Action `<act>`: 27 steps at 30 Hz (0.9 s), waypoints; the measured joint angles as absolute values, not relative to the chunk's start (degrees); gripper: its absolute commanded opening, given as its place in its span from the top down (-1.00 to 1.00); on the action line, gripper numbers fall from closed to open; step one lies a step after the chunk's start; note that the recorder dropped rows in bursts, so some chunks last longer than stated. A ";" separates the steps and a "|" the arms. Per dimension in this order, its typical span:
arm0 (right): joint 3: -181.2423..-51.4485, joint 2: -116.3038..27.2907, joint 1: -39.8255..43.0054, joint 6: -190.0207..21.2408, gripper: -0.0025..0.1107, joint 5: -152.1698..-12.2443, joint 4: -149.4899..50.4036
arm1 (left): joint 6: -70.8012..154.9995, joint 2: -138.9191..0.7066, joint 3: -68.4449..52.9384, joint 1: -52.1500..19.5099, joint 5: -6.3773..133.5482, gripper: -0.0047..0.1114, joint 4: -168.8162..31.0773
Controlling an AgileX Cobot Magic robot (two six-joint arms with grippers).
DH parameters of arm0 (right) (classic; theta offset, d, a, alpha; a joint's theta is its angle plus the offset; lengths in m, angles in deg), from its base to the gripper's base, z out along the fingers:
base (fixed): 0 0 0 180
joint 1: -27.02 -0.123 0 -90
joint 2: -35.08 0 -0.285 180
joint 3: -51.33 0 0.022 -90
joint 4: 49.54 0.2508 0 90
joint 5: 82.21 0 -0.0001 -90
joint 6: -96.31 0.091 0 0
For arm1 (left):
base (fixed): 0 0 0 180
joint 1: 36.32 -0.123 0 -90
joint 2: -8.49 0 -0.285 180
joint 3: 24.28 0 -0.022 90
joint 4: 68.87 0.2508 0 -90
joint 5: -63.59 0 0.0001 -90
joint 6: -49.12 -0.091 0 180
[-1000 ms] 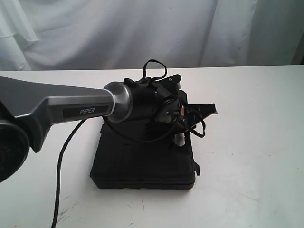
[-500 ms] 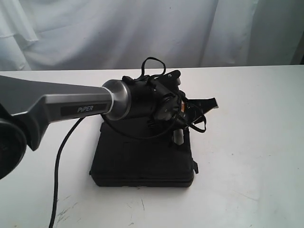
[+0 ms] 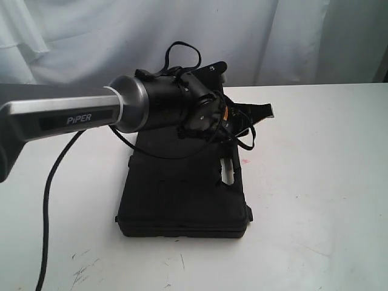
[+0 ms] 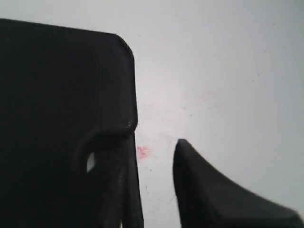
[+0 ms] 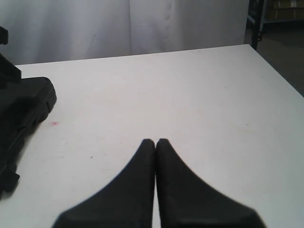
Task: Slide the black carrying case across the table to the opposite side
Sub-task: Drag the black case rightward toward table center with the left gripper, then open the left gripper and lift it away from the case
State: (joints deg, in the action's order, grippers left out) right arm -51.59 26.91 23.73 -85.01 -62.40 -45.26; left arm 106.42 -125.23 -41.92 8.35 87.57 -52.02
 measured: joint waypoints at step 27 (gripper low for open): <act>-51.59 26.91 23.73 -85.01 0.96 -62.40 -45.26 | 112.79 -89.71 -7.17 8.35 83.78 0.92 -23.52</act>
